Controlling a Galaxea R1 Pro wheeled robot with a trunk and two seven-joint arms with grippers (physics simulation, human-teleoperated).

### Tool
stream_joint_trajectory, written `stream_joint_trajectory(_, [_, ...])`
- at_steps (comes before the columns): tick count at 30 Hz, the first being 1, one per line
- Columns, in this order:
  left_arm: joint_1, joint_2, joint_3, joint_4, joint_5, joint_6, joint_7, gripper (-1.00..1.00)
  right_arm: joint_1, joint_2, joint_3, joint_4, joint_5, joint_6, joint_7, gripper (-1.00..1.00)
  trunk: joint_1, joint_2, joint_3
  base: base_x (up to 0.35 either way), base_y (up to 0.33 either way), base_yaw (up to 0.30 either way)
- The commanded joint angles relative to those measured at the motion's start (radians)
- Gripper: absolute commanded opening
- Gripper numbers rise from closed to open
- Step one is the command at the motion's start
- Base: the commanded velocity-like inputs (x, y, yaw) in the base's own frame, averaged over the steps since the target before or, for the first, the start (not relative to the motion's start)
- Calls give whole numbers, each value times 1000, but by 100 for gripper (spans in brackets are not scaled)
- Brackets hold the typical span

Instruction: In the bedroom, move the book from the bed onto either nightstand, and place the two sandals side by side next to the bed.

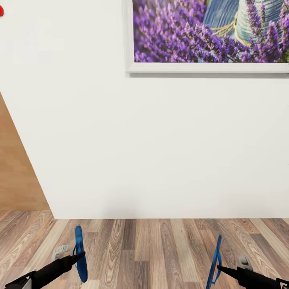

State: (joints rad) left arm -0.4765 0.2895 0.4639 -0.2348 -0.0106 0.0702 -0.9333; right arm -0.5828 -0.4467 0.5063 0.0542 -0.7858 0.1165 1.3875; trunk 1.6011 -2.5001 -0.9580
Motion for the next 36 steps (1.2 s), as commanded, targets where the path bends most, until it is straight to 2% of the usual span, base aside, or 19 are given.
stream_joint_trajectory(1, [-1, 0, 4, 0, -2, 7, -5, -100, -1, 0, 9, 3, -10, 12, 7, -100, -1, 0, 3, 0, 0, 0])
stream_joint_trajectory(21, [-1, -1, 4, 1, -2, 7, -4, -100, -1, 0, 9, 3, -10, 13, 7, -100, -74, 133, 66, 0, 0, 0])
stream_joint_trajectory(28, [-1, -22, 3, 10, -4, 6, 18, -100, -2, 0, 9, 4, -10, 12, 6, -100, -101, 182, 88, 0, 0, 0])
stream_joint_trajectory(29, [-1, -30, 1, 18, -9, 6, 37, -100, -1, 0, 9, 7, -10, 12, 3, -100, -105, 189, 91, 0, 0, 0])
stream_joint_trajectory(30, [-1, -46, -9, 32, -37, 4, 90, -100, -1, 8, 9, 15, -10, 12, -21, -100, -109, 196, 95, 0, 0, 0])
stream_joint_trajectory(31, [-1, -63, -15, 38, -68, 4, 132, -100, -1, 29, 9, 19, -10, 12, -58, -100, -112, 203, 98, 0, 0, 0])
stream_joint_trajectory(33, [-1, -91, -18, 58, -117, 2, 175, -100, 1, 67, 9, 22, -10, 9, -112, -100, -120, 217, 104, 0, 0, 0])
stream_joint_trajectory(36, [-1, -114, -20, 127, -189, -32, 228, -100, 1, 112, 9, 24, -9, -37, -153, -100, -132, 238, 113, 0, 0, 0])
